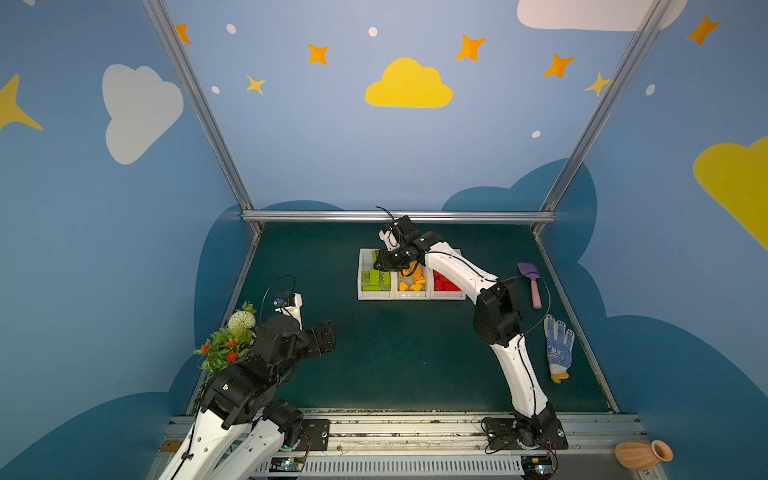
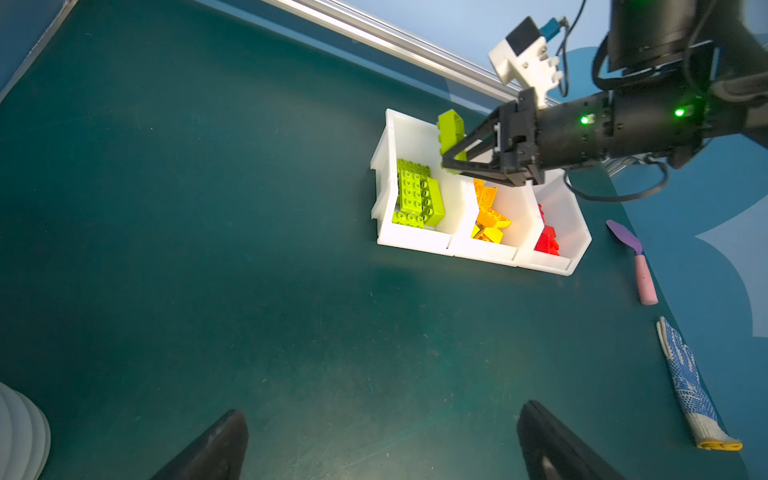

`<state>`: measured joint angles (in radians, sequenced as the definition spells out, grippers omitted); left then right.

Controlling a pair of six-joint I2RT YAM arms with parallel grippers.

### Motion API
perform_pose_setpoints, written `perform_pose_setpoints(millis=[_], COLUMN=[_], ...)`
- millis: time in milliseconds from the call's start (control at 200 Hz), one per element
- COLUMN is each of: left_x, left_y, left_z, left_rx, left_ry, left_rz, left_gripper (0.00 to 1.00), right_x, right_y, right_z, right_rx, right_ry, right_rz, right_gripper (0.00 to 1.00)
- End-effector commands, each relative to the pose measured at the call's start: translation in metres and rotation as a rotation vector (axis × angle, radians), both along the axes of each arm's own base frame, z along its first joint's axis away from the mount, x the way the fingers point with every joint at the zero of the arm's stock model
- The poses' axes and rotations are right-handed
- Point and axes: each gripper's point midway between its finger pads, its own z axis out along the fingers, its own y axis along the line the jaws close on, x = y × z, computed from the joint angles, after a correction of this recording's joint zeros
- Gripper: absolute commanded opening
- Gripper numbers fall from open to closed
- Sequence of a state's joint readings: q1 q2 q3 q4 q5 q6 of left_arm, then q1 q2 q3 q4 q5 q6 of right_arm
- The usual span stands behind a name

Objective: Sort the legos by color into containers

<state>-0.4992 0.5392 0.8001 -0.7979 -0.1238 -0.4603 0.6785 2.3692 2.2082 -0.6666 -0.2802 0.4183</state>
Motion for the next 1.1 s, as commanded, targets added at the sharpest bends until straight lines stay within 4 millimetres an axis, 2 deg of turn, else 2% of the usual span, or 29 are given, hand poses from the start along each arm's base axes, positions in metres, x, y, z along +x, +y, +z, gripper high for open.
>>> perform_pose_setpoints(millis=[0,125,250,355,365,466,546,556,566,591,611,631,731,756,766,826,886,956,1036,1096], left_x=[0.001,0.003,0.006,0.01,0.01,0.015,0.02,0.02,0.021,0.024,0.025,0.027,0.038,0.043,0.045,0.058,0.075,0.097,0.122,0.137], left_y=[0.001,0.003,0.005,0.013,0.013,0.02,0.026,0.027,0.027,0.03,0.032,0.033,0.035,0.036,0.036,0.039,0.041,0.046,0.052,0.064], left_z=[-0.005,-0.008,-0.012,-0.017,-0.017,-0.02,-0.017,-0.016,-0.016,-0.014,-0.013,-0.012,-0.003,0.0,0.0,0.0,-0.007,-0.024,-0.047,-0.062], left_rx=[0.011,0.023,0.034,0.065,0.067,0.094,0.121,0.123,0.13,0.145,0.156,0.164,0.211,0.227,0.235,0.278,0.298,0.268,0.272,0.337], left_ry=[0.015,0.023,0.032,0.04,0.039,0.031,0.002,-0.005,-0.009,-0.023,-0.034,-0.043,-0.089,-0.102,-0.106,-0.125,-0.117,-0.072,-0.032,-0.024], left_rz=[0.007,0.02,0.039,0.085,0.089,0.128,0.157,0.16,0.163,0.173,0.182,0.188,0.194,0.203,0.205,0.234,0.264,0.304,0.332,0.374], left_gripper=[1.0,1.0,1.0,1.0,1.0,1.0,1.0,1.0,1.0,1.0,1.0,1.0,1.0,1.0,1.0,1.0,1.0,1.0,1.0,1.0], right_x=[0.01,0.016,0.015,0.008,0.007,-0.003,-0.018,-0.018,-0.02,-0.025,-0.028,-0.031,-0.042,-0.044,-0.046,-0.053,-0.059,-0.065,-0.066,-0.068], right_y=[0.008,0.012,0.008,-0.007,-0.009,-0.038,-0.076,-0.081,-0.087,-0.102,-0.114,-0.127,-0.207,-0.225,-0.233,-0.276,-0.317,-0.355,-0.381,-0.396], right_z=[0.012,0.019,0.041,0.061,0.067,0.09,0.105,0.108,0.102,0.11,0.106,0.112,0.097,0.098,0.092,0.084,0.071,0.059,0.048,0.028], right_rx=[0.043,0.064,0.082,0.086,0.092,0.102,0.09,0.088,0.076,0.071,0.054,0.052,-0.063,-0.084,-0.102,-0.182,-0.289,-0.4,-0.491,-0.543], right_ry=[-0.011,-0.03,-0.07,-0.106,-0.117,-0.187,-0.252,-0.264,-0.26,-0.291,-0.297,-0.321,-0.38,-0.41,-0.41,-0.477,-0.544,-0.606,-0.68,-0.693], right_rz=[-0.011,-0.012,0.006,0.011,0.011,-0.017,-0.06,-0.069,-0.075,-0.094,-0.111,-0.131,-0.32,-0.358,-0.371,-0.453,-0.543,-0.624,-0.675,-0.712], right_gripper=[0.35,0.56,0.65,0.72,0.73,0.78,0.83,0.84,0.85,0.86,0.86,0.87,0.92,0.93,0.94,0.97,0.97,0.97,0.97,0.97])
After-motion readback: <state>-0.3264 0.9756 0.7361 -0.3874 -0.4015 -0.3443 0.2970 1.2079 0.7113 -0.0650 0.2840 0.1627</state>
